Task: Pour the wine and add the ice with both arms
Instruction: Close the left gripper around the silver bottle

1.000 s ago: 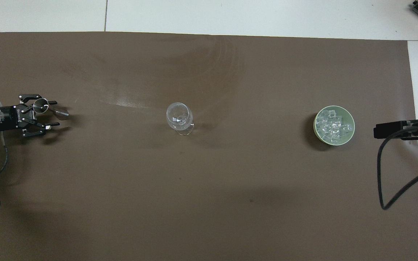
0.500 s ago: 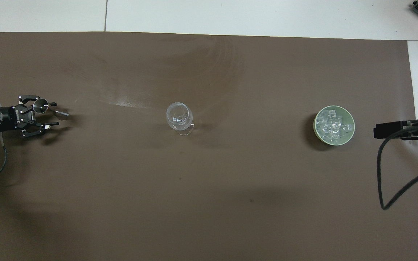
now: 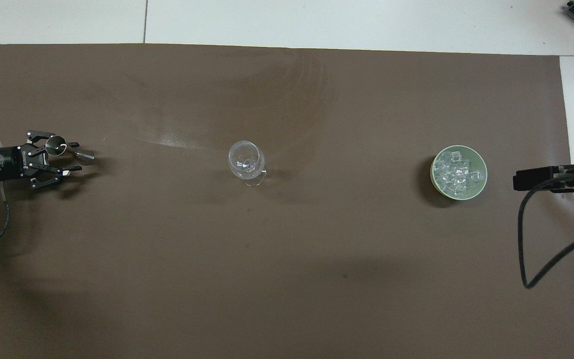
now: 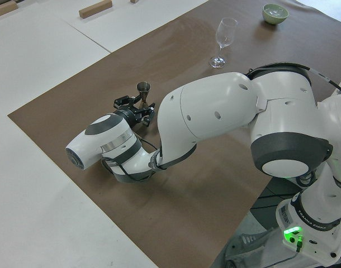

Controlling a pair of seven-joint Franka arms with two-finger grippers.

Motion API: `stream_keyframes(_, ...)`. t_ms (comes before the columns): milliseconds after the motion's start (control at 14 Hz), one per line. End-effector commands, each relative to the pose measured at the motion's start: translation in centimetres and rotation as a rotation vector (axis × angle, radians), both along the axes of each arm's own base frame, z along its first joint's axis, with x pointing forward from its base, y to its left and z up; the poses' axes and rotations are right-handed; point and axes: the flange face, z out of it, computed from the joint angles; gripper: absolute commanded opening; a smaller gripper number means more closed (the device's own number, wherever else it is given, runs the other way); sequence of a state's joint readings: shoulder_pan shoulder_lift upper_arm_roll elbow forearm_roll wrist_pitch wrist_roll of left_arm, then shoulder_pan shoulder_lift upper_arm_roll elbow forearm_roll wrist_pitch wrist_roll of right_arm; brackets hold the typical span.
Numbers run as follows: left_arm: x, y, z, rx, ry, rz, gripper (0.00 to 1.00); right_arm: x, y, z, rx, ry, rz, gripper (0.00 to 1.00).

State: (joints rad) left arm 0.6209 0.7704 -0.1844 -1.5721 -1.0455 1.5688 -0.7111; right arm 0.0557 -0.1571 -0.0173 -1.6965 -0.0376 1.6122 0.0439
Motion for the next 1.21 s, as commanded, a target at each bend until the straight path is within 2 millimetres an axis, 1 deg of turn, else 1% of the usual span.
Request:
stream_keyframes(0, 0.27, 0.35, 0.03, -0.021, -0.013, -0.006, 0.58, -0.51, 0.13, 0.04, -0.018, -0.019, -0.017, 1.00)
stream_keyframes(571, 0.34, 0.30, 0.21, -0.022, -0.016, -0.008, 0.56, -0.51, 0.21, 0.04, -0.018, -0.020, -0.015, 1.00)
stream_keyframes(786, 0.31, 0.39, 0.21, -0.022, -0.016, -0.006, 0.52, -0.51, 0.21, 0.04, -0.018, -0.020, -0.016, 1.00)
stream_keyframes(857, 0.18, 0.64, 0.15, -0.022, -0.015, -0.002, 0.50, -0.51, 0.21, 0.04, -0.018, -0.020, -0.015, 1.00)
stream_keyframes(1143, 0.17, 0.64, 0.07, -0.024, -0.015, -0.001, 0.43, -0.51, 0.13, 0.04, -0.018, -0.019, -0.017, 1.00)
